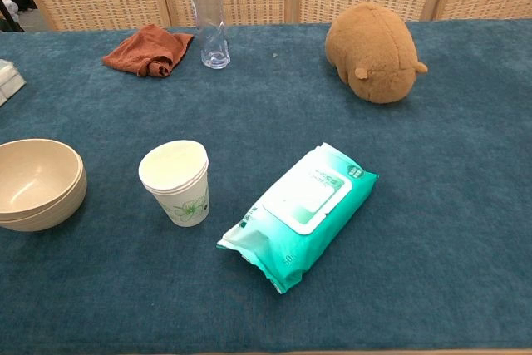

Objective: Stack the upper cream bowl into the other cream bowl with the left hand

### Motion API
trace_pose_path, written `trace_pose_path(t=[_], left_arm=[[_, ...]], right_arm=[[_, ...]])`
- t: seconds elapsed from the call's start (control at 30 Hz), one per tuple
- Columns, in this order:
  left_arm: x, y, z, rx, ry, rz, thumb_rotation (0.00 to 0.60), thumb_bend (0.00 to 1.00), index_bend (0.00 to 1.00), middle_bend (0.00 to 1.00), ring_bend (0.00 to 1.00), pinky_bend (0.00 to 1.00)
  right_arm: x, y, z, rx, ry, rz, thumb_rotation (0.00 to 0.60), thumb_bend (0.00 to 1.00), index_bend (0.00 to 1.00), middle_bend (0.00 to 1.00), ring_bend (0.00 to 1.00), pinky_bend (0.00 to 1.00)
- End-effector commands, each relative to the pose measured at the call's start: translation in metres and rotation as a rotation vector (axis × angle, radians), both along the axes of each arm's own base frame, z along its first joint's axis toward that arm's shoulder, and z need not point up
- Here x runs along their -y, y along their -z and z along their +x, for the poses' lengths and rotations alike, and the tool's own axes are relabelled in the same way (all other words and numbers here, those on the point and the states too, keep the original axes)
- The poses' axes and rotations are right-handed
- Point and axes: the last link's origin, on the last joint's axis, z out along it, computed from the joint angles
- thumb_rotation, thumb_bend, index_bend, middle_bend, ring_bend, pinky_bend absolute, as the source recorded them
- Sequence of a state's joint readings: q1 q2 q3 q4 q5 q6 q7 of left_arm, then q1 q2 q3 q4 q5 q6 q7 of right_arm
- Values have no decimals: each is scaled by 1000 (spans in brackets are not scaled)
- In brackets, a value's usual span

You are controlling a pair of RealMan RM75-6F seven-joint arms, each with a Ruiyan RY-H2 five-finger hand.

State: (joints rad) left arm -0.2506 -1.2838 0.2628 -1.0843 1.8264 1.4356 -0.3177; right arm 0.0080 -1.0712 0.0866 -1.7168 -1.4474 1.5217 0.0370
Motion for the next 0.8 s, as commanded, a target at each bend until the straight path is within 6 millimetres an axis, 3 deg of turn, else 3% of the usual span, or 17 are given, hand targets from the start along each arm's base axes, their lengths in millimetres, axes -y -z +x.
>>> trace_pose_path(t=[0.03,0.8], left_arm=[[-2,1,0,2,-2,0,600,445,119,0,0,0],[-2,10,-9,-32,-34,-33,600,445,119,0,0,0]], right_arm=[[0,0,0,0,0,2,600,0,0,0,0,0],[0,1,-1,0,5,6,600,0,0,0,0,0]])
